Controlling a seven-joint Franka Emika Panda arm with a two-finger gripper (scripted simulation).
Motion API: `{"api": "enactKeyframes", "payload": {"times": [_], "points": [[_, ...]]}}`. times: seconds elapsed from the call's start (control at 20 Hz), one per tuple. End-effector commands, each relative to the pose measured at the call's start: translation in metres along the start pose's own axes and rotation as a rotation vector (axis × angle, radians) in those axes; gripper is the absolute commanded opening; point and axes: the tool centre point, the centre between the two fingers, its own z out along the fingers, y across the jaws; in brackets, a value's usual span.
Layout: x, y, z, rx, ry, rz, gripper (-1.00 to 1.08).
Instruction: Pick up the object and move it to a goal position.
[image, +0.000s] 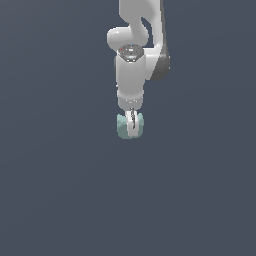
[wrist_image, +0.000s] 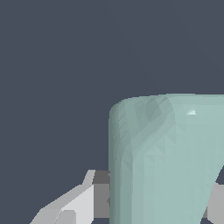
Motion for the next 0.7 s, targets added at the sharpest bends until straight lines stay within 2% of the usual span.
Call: {"api": "enactKeyframes", "payload": {"times": [0.0,0.65], "points": [[0.006,0.005,-0.026,0.001,0.000,0.001,-1.00],[0.038,0.028,-0.154,0.000,0.002,0.002,-1.00]]}}
